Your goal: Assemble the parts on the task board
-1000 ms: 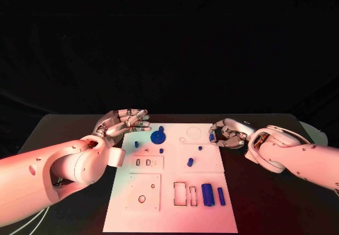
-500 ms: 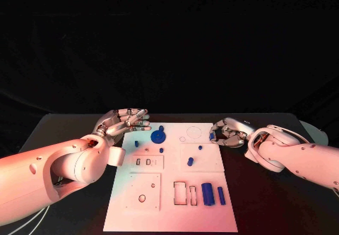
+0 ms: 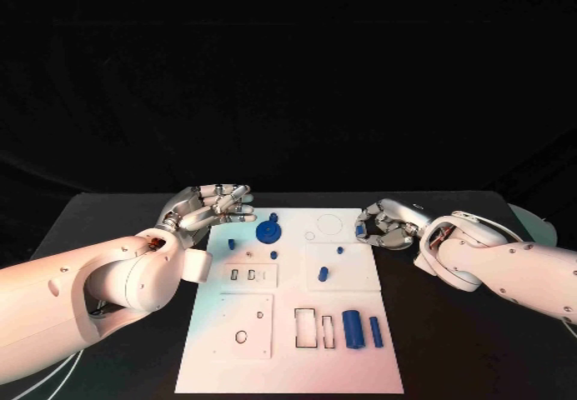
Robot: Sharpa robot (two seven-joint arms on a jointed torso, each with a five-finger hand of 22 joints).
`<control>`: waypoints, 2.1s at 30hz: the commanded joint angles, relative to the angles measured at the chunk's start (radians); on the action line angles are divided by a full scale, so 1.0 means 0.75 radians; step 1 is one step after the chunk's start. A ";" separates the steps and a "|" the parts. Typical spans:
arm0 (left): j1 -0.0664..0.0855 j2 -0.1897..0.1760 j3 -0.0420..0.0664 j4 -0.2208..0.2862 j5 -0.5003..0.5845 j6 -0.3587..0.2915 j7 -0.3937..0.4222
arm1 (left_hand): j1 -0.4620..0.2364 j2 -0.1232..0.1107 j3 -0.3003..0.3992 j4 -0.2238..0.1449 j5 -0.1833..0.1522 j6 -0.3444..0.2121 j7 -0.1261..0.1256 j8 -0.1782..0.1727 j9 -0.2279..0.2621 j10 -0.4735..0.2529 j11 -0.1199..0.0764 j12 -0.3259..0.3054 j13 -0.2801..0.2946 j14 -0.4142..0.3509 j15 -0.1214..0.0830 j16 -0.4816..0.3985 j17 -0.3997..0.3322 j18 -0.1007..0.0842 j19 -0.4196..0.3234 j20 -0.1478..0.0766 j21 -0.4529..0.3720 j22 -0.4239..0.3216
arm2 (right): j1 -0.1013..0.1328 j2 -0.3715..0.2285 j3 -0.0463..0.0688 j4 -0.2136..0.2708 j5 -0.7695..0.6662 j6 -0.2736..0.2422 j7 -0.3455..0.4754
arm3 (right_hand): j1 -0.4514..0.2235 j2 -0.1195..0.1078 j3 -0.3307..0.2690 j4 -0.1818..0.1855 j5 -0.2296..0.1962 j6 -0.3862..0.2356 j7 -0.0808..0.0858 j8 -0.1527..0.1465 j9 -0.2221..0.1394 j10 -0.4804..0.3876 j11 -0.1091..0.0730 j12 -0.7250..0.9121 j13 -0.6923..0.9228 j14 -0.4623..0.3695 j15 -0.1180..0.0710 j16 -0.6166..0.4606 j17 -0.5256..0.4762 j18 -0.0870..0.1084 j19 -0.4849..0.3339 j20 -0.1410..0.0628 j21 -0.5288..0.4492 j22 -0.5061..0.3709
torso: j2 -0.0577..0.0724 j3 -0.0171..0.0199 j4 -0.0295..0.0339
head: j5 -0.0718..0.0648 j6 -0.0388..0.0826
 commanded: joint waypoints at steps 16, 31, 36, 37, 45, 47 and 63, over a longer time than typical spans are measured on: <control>0.002 0.000 0.001 0.001 0.002 0.025 0.002 | -0.014 -0.003 0.009 0.002 -0.003 0.002 0.013 -0.005 -0.002 0.005 0.002 -0.005 0.000 -0.003 0.007 -0.008 0.001 0.019 0.010 -0.002 -0.005 -0.002 | -0.001 0.004 0.000 0.015 -0.013 -0.085 -0.043 | 0.036 0.073 0.071 -0.033 -0.024 0.086 -0.045 0.061 0.032 0.083 -0.045 0.014 0.286 0.137 -0.034 0.005 0.351 -0.019 0.139 -0.030 0.006 0.351 | 0.000 0.0004 0.0001 | 0.004 0.001; 0.002 0.001 0.001 -0.009 0.002 0.028 0.000 | -0.014 -0.003 0.009 0.002 -0.003 0.002 0.013 -0.005 -0.002 0.005 0.002 -0.005 0.000 -0.003 0.007 -0.008 0.001 0.019 0.010 -0.002 -0.005 -0.002 | 0.032 -0.008 0.006 0.303 -0.070 -0.188 -0.223 | 0.011 0.095 0.093 -0.024 -0.024 0.070 -0.043 0.064 0.039 0.072 -0.045 0.001 0.273 0.137 -0.036 0.005 0.351 -0.019 0.139 -0.035 0.006 0.351 | -0.004 -0.0019 -0.0013 | 0.018 0.001; 0.002 0.007 0.001 -0.017 0.002 0.031 0.000 | -0.014 -0.003 0.009 0.002 -0.003 0.002 0.013 -0.005 -0.002 0.005 0.002 -0.005 0.000 -0.003 0.007 -0.008 0.001 0.019 0.010 -0.002 -0.005 -0.002 | 0.040 0.063 0.006 0.386 -0.114 -0.186 -0.295 | 0.010 0.096 0.093 -0.023 -0.024 0.070 -0.043 0.064 0.039 0.073 -0.045 0.002 0.274 0.137 -0.036 0.005 0.351 -0.019 0.139 -0.035 0.006 0.351 | -0.004 -0.0024 -0.0005 | 0.034 -0.004; 0.002 0.010 0.001 -0.021 0.002 0.032 0.001 | -0.014 -0.003 0.009 0.002 -0.003 0.002 0.013 -0.005 -0.002 0.005 0.002 -0.005 0.000 -0.003 0.007 -0.008 0.001 0.019 0.010 -0.002 -0.005 -0.002 | 0.040 0.086 0.005 0.396 -0.123 -0.181 -0.308 | 0.009 0.097 0.094 -0.023 -0.024 0.070 -0.043 0.064 0.039 0.073 -0.045 0.002 0.274 0.137 -0.036 0.005 0.351 -0.019 0.139 -0.035 0.006 0.351 | -0.003 -0.0028 0.0011 | 0.040 -0.002; 0.002 0.030 0.001 -0.055 0.002 0.031 0.008 | -0.016 -0.004 0.010 0.002 -0.004 0.002 0.014 -0.007 -0.002 0.006 0.003 -0.008 0.000 -0.004 0.008 -0.010 0.003 0.019 0.011 -0.001 -0.007 -0.004 | 0.020 0.242 -0.009 0.376 -0.186 -0.136 -0.390 | 0.003 0.097 0.095 -0.021 -0.020 0.065 -0.043 0.064 0.040 0.071 -0.045 -0.001 0.271 0.137 -0.036 0.005 0.351 -0.019 0.139 -0.035 0.006 0.351 | -0.011 -0.0086 0.0049 | 0.054 -0.010; 0.002 0.032 0.001 -0.060 0.002 0.030 0.010 | -0.016 -0.004 0.010 0.002 -0.004 0.002 0.014 -0.007 -0.002 0.006 0.003 -0.008 0.000 -0.004 0.008 -0.010 0.003 0.019 0.011 -0.001 -0.007 -0.004 | 0.008 0.273 -0.012 0.363 -0.207 -0.126 -0.408 | 0.000 0.095 0.095 -0.020 -0.018 0.063 -0.042 0.063 0.040 0.071 -0.044 -0.001 0.271 0.137 -0.036 0.005 0.351 -0.019 0.139 -0.035 0.006 0.351 | -0.012 -0.0103 0.0047 | 0.068 -0.015; 0.002 0.033 0.001 -0.076 0.002 0.020 0.014 | -0.022 -0.005 0.010 0.003 -0.005 0.004 0.014 -0.008 -0.003 0.009 0.003 -0.010 0.001 -0.005 0.009 -0.013 0.006 0.018 0.006 0.001 -0.013 -0.007 | -0.065 0.443 -0.024 0.273 -0.348 -0.059 -0.493 | -0.015 0.088 0.092 -0.017 -0.019 0.071 -0.045 0.072 0.046 0.072 -0.046 0.001 0.273 0.137 -0.036 0.005 0.351 -0.019 0.139 -0.035 0.006 0.351 | -0.011 -0.0105 0.0061 | 0.090 -0.030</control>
